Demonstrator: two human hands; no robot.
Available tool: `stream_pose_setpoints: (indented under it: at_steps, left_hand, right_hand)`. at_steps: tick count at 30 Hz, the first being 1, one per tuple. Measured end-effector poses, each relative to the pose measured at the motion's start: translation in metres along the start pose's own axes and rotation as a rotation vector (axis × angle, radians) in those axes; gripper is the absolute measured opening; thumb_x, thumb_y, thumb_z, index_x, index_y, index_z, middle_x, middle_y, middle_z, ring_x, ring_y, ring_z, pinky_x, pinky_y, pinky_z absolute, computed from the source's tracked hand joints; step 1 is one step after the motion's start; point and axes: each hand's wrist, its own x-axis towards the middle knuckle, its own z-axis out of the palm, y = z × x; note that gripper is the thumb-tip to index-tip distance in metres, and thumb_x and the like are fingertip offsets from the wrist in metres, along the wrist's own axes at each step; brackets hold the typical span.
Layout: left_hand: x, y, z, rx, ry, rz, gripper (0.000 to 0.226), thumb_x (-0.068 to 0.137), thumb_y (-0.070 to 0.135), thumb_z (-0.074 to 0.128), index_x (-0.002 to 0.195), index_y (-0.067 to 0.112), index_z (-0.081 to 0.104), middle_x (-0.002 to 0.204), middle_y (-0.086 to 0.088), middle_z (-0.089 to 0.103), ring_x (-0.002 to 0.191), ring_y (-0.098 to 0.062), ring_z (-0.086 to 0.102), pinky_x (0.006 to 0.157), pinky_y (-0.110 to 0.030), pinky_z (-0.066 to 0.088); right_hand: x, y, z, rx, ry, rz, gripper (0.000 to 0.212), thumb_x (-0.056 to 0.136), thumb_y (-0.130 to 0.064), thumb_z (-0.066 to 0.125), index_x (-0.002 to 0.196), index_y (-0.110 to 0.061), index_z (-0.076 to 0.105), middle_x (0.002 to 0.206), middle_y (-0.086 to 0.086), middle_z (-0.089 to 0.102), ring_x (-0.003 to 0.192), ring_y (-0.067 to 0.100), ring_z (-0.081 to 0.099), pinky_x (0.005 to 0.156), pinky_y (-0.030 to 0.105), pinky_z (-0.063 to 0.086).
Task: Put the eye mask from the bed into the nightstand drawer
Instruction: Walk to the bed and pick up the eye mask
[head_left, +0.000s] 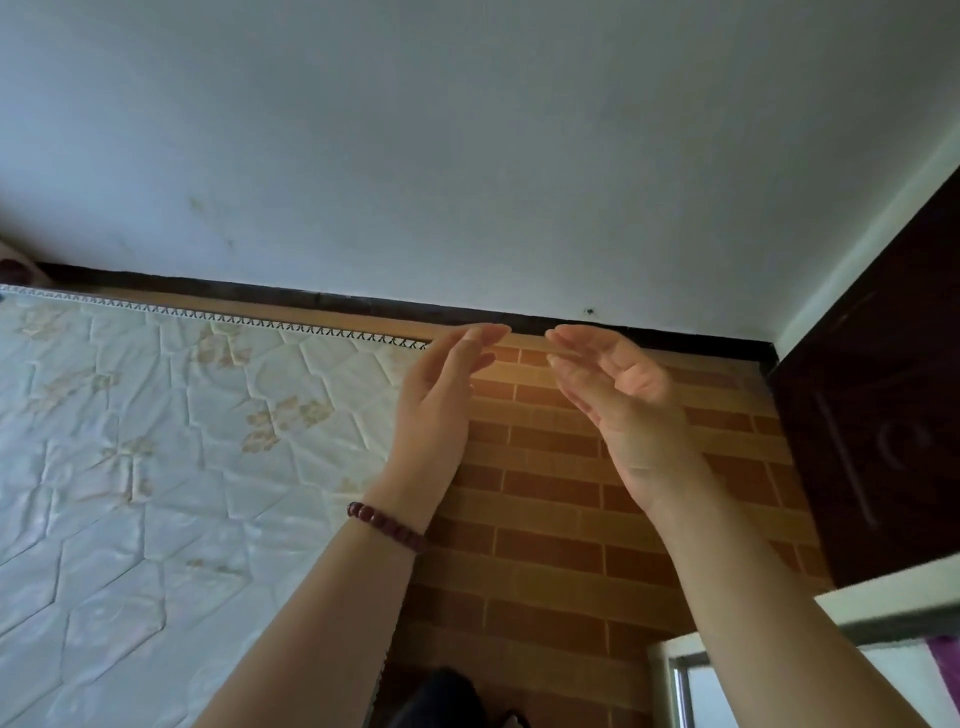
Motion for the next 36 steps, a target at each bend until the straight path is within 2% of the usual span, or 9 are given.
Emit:
stream_pose_setpoints:
  at_steps: [4,8,12,17,20,24,32,36]
  left_hand:
    - [0.043,-0.008,0.016,-0.004,-0.041,0.014,0.026,0.094,0.03,0.044,0.098,0.027,0.07,0.108,0.01,0.071,0.101,-0.007,0.065,0.085,-0.025,0.046]
    - [0.103,-0.02,0.034,-0.018,-0.062,-0.016,0.027,0.087,0.037,0.044,0.094,0.032,0.07,0.109,0.01,0.071,0.101,-0.008,0.065,0.084,-0.03,0.046]
    - [0.176,-0.027,0.053,-0.05,-0.083,-0.044,0.027,0.089,0.034,0.046,0.083,0.039,0.072,0.104,0.012,0.072,0.099,-0.006,0.065,0.079,-0.024,0.044]
    - [0.271,-0.022,0.075,-0.052,-0.122,-0.106,0.026,0.085,0.041,0.045,0.082,0.041,0.071,0.106,0.015,0.071,0.101,-0.006,0.065,0.083,-0.034,0.046]
    - [0.316,-0.022,0.084,-0.041,-0.157,-0.089,0.028,0.092,0.036,0.044,0.085,0.04,0.071,0.107,0.017,0.07,0.101,-0.005,0.065,0.084,-0.033,0.046]
    - [0.364,-0.029,0.09,-0.029,-0.174,-0.094,0.029,0.095,0.036,0.042,0.088,0.039,0.07,0.107,0.018,0.07,0.1,-0.002,0.065,0.083,-0.03,0.046]
    - [0.458,-0.044,0.096,0.002,-0.135,-0.102,0.028,0.097,0.033,0.041,0.094,0.033,0.069,0.111,0.015,0.068,0.105,-0.005,0.063,0.086,-0.03,0.046]
    - [0.516,-0.051,0.111,-0.009,-0.088,-0.108,0.029,0.097,0.033,0.041,0.088,0.036,0.069,0.109,0.015,0.069,0.105,-0.007,0.063,0.093,-0.04,0.048]
  right_hand:
    - [0.04,0.006,-0.013,-0.012,0.043,-0.002,0.031,0.07,-0.039,0.073,0.099,-0.032,0.068,0.101,-0.013,0.072,0.102,0.005,0.066,0.079,0.014,0.051]
    - [0.097,0.016,-0.024,-0.048,0.076,0.006,0.035,0.07,-0.041,0.072,0.103,-0.029,0.067,0.101,-0.015,0.072,0.101,0.004,0.066,0.081,0.016,0.052]
    - [0.17,0.023,-0.034,-0.085,0.142,0.006,0.022,0.08,-0.029,0.071,0.102,-0.03,0.068,0.107,-0.011,0.071,0.104,0.007,0.065,0.086,0.023,0.054]
    - [0.261,0.02,-0.041,-0.145,0.197,-0.011,0.019,0.084,-0.03,0.068,0.103,-0.032,0.067,0.113,-0.014,0.068,0.106,0.003,0.063,0.087,0.023,0.053]
    - [0.302,0.019,-0.044,-0.152,0.218,-0.026,0.02,0.084,-0.03,0.068,0.103,-0.032,0.066,0.113,-0.016,0.068,0.105,0.0,0.063,0.087,0.022,0.053]
    - [0.346,0.022,-0.048,-0.168,0.24,-0.015,0.022,0.084,-0.028,0.068,0.105,-0.031,0.066,0.116,-0.013,0.068,0.108,0.005,0.063,0.09,0.027,0.053]
    - [0.445,0.035,-0.057,-0.153,0.196,0.005,0.018,0.081,-0.032,0.07,0.098,-0.039,0.067,0.115,-0.014,0.068,0.111,0.009,0.063,0.098,0.038,0.051]
    - [0.511,0.044,-0.067,-0.148,0.145,-0.007,0.017,0.082,-0.032,0.069,0.096,-0.041,0.068,0.116,-0.013,0.069,0.111,0.011,0.063,0.099,0.042,0.049]
